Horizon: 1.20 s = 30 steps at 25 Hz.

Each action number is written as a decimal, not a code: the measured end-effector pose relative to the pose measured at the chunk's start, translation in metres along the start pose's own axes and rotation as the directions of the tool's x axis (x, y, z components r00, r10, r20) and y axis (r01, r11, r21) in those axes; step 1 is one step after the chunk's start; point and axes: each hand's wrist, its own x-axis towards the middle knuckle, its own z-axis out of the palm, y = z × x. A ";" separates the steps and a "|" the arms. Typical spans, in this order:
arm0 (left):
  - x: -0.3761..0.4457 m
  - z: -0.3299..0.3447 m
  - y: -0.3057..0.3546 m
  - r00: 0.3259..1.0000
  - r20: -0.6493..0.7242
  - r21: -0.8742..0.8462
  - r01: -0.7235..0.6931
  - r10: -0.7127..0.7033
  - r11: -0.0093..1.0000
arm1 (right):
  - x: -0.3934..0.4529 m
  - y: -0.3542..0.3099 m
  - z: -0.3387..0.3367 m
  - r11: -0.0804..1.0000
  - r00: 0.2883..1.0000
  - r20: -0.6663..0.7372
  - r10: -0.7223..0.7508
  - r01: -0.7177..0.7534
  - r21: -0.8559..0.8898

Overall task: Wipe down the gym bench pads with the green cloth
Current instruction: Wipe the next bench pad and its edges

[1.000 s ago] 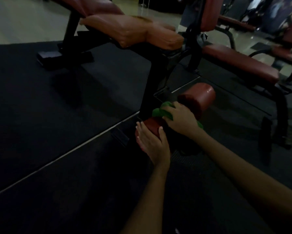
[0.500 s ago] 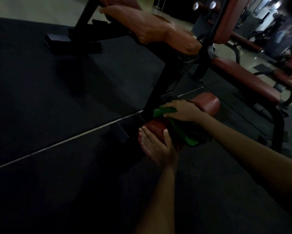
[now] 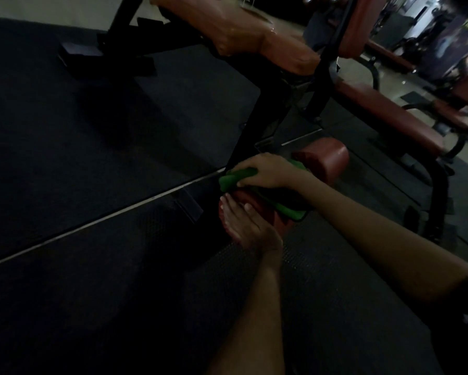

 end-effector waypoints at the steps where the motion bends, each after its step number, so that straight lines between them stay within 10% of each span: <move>1: 0.001 -0.002 0.001 1.000 0.000 -0.009 0.007 -0.007 1.000 | -0.017 0.004 0.008 1.000 0.996 -0.094 0.007 -0.004 0.027; 7: 0.015 -0.010 0.015 0.998 0.064 0.088 0.021 -0.027 0.996 | -0.094 0.013 0.066 0.977 0.807 -0.574 0.141 -0.021 0.210; 13: 0.022 -0.012 0.038 0.978 0.210 0.350 -0.068 -0.008 0.934 | -0.033 0.092 0.018 0.820 0.788 -0.257 0.560 -0.480 0.313; 21: 0.022 -0.005 0.028 0.959 0.160 0.379 -0.279 0.234 0.882 | -0.050 0.057 0.040 0.943 0.830 -0.448 0.331 -0.280 0.177; 28: 0.042 -0.018 0.043 0.861 0.425 0.525 -0.487 0.280 0.698 | -0.055 0.038 0.057 0.601 0.466 -0.388 0.795 -0.516 0.611; 30: 0.047 -0.024 0.050 0.815 0.538 0.578 -0.543 0.216 0.609 | -0.074 0.023 0.071 0.594 0.489 -0.370 0.790 -0.459 0.661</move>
